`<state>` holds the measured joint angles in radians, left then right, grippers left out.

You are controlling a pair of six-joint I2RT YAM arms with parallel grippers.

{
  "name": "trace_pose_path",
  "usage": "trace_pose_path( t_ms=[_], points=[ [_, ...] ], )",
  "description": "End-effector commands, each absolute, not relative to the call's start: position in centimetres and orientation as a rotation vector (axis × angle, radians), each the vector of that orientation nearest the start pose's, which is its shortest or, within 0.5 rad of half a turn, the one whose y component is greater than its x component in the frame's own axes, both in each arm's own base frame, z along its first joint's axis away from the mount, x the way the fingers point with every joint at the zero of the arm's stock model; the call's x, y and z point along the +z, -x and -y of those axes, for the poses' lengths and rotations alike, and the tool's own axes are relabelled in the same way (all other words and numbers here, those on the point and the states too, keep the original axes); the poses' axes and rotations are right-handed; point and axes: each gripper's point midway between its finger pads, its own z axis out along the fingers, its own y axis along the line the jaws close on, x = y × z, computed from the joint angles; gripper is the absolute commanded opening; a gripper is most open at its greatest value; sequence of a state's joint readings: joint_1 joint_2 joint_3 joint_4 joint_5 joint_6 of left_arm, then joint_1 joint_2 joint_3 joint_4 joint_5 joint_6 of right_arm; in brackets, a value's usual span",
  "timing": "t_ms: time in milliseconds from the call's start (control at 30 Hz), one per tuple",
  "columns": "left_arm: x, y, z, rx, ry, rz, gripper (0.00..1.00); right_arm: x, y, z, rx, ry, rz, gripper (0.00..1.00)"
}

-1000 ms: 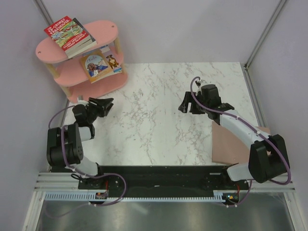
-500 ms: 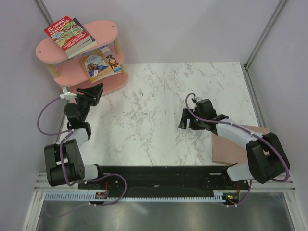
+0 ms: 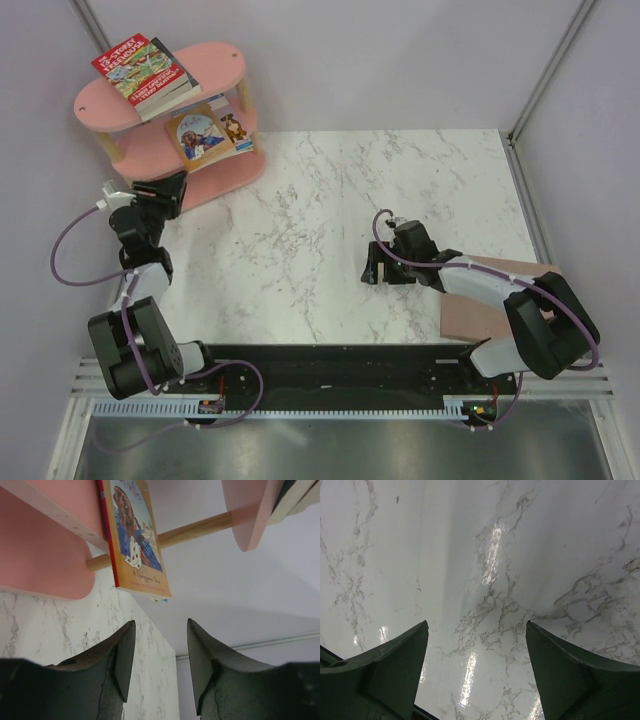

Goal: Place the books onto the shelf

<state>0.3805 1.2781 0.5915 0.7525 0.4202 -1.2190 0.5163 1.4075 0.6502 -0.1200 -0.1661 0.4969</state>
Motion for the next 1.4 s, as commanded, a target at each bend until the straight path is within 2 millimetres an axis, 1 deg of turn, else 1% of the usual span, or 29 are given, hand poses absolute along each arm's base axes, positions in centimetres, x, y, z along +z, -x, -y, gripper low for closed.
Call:
trace_pose_path(
  t_ms=[0,33,67,167,200,233,267,300,333,367,400,500,667,867,933,1000,1033,1067,1133,1200,1267,1300,1367],
  points=[
    [26.6,-40.2,-5.7,-0.917,0.832,-1.347,0.53,2.8,-25.4,-20.6,0.634,0.079,-2.546,0.86],
    [26.5,-40.3,-5.7,-0.921,0.828,-1.354,0.54,2.8,-25.3,-20.7,0.633,0.076,-2.548,0.86],
    [26.0,-40.5,-5.7,-0.925,0.837,-1.365,0.54,2.8,-25.3,-20.7,0.633,0.082,-2.549,0.86],
    [26.2,-41.2,-6.1,-0.923,0.836,-1.362,0.54,2.7,-25.3,-20.8,0.633,0.084,-2.551,0.87],
    [25.8,-41.6,-6.3,-0.923,0.846,-1.369,0.55,2.7,-25.3,-20.8,0.632,0.082,-2.551,0.87],
    [25.9,-41.9,-6.3,-0.926,0.836,-1.373,0.55,2.7,-25.3,-20.8,0.631,0.083,-2.551,0.86],
    [26.7,-42.3,-6.3,-0.93,0.817,-1.367,0.55,2.5,-25.2,-20.8,0.629,0.085,-2.555,0.87],
    [26.4,-42.8,-6.5,-0.935,0.821,-1.377,0.55,2.4,-25.2,-20.8,0.628,0.085,-2.559,0.87],
    [26.4,-43.0,-6.5,-0.938,0.82,-1.38,0.55,2.4,-25.2,-20.8,0.627,0.083,-2.56,0.87],
    [26.9,-43.4,-6.6,-0.939,0.811,-1.375,0.55,2.3,-25.2,-20.9,0.63,0.083,-2.563,0.87],
    [26.6,-43.6,-6.7,-0.938,0.819,-1.383,0.55,2.3,-25.3,-20.9,0.63,0.083,-2.563,0.87],
    [26.5,-44.1,-6.9,-0.925,0.81,-1.391,0.55,2.2,-25.2,-20.9,0.628,0.087,-2.566,0.87],
    [24.8,-44.5,-6.5,-0.916,0.827,-1.437,0.54,2.3,-25.3,-20.9,0.626,0.081,-2.566,0.87],
    [23.4,-44.8,-5.6,-0.909,0.83,-1.47,0.54,2.2,-25.2,-20.9,0.623,0.081,-2.567,0.88],
    [23.4,-45.1,-4.9,-0.917,0.816,-1.48,0.54,2.3,-25.3,-20.9,0.622,0.082,-2.563,0.88],
    [23.5,-45.6,-4.8,-0.918,0.81,-1.48,0.54,2.3,-25.3,-20.8,0.616,0.077,-2.562,0.88],
    [23.8,-45.9,-4.6,-0.923,0.805,-1.477,0.52,2.5,-25.3,-20.8,0.616,0.077,-2.557,0.88],
    [23.6,-46.0,-4.6,-0.922,0.807,-1.481,0.5,2.5,-25.3,-20.7,0.614,0.076,-2.558,0.88],
    [24.0,-46.3,-4.6,-0.912,0.801,-1.477,0.46,2.8,-25.4,-20.6,0.611,0.072,-2.551,0.88],
    [24.3,-46.3,-4.9,-0.881,0.798,-1.473,0.44,3.1,-25.5,-20.5,0.605,0.071,-2.541,0.88],
    [24.5,-46.3,-5.0,-0.859,0.793,-1.478,0.44,3.4,-25.4,-20.4,0.597,0.074,-2.542,0.88],
    [24.7,-46.2,-5.1,-0.851,0.79,-1.477,0.44,3.9,-25.6,-20.5,0.599,0.075,-2.529,0.88],
    [24.8,-46.1,-5.3,-0.832,0.795,-1.478,0.44,4.1,-25.7,-20.1,0.569,0.073,-2.529,0.88]
  ],
)
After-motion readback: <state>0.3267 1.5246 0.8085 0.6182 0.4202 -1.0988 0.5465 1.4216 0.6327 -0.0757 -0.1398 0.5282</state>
